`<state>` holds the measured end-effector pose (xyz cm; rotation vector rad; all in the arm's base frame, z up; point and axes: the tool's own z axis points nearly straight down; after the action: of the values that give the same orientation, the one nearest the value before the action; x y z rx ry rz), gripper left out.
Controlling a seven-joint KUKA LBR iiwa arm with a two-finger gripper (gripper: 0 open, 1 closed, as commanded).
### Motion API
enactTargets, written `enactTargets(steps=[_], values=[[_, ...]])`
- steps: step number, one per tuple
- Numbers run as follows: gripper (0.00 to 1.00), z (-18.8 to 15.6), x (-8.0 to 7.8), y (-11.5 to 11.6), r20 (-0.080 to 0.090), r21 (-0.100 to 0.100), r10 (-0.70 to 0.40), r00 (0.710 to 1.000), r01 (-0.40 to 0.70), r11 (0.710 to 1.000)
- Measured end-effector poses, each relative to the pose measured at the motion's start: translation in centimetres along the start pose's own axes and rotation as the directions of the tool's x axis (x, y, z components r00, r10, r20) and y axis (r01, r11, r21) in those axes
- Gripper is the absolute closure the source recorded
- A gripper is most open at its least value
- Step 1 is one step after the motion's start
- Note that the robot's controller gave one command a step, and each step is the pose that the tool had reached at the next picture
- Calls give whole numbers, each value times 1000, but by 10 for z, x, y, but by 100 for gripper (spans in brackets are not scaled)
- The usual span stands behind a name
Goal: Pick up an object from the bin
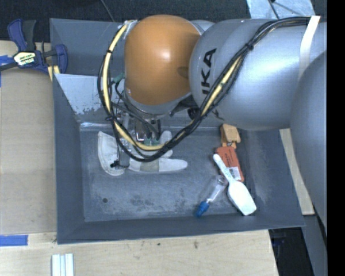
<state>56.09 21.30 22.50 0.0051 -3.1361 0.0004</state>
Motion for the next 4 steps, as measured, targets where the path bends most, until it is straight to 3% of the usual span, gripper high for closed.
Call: enactTargets(steps=[1, 2, 3, 4], values=[[0, -5, -2, -1, 8, -2, 3, 1000, -3, 1000], [0, 45, -32, -37, 16, -4, -27, 1000, 27, 1000], [0, 100, -49, -37, 12, 0, 65, 998, -65, 998], [0, 127, -51, -56, 0, -3, 129, 992, -129, 992]])
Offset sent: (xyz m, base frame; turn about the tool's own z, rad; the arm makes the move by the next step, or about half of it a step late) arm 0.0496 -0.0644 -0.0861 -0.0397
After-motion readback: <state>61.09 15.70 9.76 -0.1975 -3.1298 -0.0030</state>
